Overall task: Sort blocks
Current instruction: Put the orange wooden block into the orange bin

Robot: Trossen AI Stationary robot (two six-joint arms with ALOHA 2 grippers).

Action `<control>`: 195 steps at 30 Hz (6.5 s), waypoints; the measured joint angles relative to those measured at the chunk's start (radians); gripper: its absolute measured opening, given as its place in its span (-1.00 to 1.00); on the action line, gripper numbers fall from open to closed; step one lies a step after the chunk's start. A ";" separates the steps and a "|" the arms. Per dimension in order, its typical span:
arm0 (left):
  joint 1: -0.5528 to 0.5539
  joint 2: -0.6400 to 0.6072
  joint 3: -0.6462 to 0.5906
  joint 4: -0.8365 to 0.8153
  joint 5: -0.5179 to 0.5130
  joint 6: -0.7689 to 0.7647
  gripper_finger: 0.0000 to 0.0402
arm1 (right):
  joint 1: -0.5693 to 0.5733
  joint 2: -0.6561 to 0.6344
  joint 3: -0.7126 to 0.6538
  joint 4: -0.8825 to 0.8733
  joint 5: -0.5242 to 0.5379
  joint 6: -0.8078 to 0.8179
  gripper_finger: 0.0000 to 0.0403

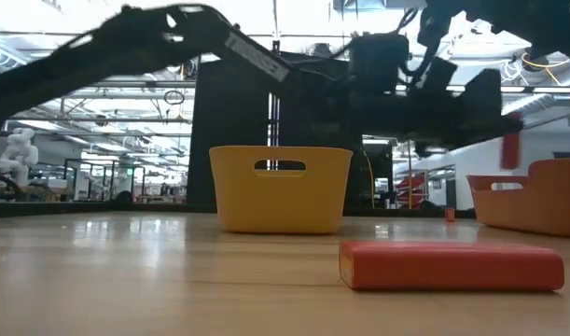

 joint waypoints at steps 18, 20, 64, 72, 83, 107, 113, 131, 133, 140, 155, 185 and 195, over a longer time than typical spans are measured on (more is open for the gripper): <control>0.004 0.179 0.232 0.005 0.058 -0.028 -0.54 | 0.000 -0.070 0.000 -0.092 0.000 0.007 -0.16; 0.004 0.178 0.232 0.007 0.039 -0.033 -0.39 | 0.000 -0.070 0.000 -0.095 0.000 0.007 -0.16; 0.267 -0.041 0.241 -0.865 -0.018 -0.295 0.07 | 0.000 -0.127 0.000 -0.069 0.044 0.067 -0.16; 0.299 -0.174 0.242 -1.323 -0.097 -0.038 0.07 | 0.000 -0.138 0.000 -0.090 0.026 0.076 -0.16; 0.184 -0.427 0.209 -2.014 -0.081 0.058 0.07 | 0.000 -0.149 0.000 -0.158 0.026 0.029 -0.16; -0.618 -1.107 -1.083 -1.707 0.293 -1.606 0.07 | -0.001 -0.149 0.000 -0.178 0.034 -0.041 -0.16; -0.752 -1.106 -1.150 -1.436 0.284 -1.795 0.07 | -0.001 -0.144 0.000 -0.187 0.034 0.005 -0.16; -0.916 -1.057 -1.193 -1.296 0.103 -2.077 0.07 | 0.000 -0.130 0.000 -0.249 0.030 0.071 -0.16; -0.916 -1.039 -1.193 -1.283 0.103 -2.075 0.07 | 0.000 -0.130 0.000 -0.248 0.030 0.070 -0.16; -0.916 -0.995 -1.193 -1.264 0.103 -2.069 0.07 | 0.000 -0.130 0.000 -0.249 0.030 0.062 -0.16; -0.922 -0.959 -1.189 -1.228 0.065 -2.048 0.05 | 0.000 -0.130 0.000 -0.248 0.030 0.059 -0.16; -0.595 -1.255 -1.193 -1.168 -0.416 -1.460 -0.61 | 0.000 -0.131 0.000 -0.285 0.030 0.032 -0.16; -0.202 -1.192 -1.191 -0.531 -0.465 -0.767 -0.61 | 0.000 -0.131 0.000 -0.224 0.032 0.002 -0.16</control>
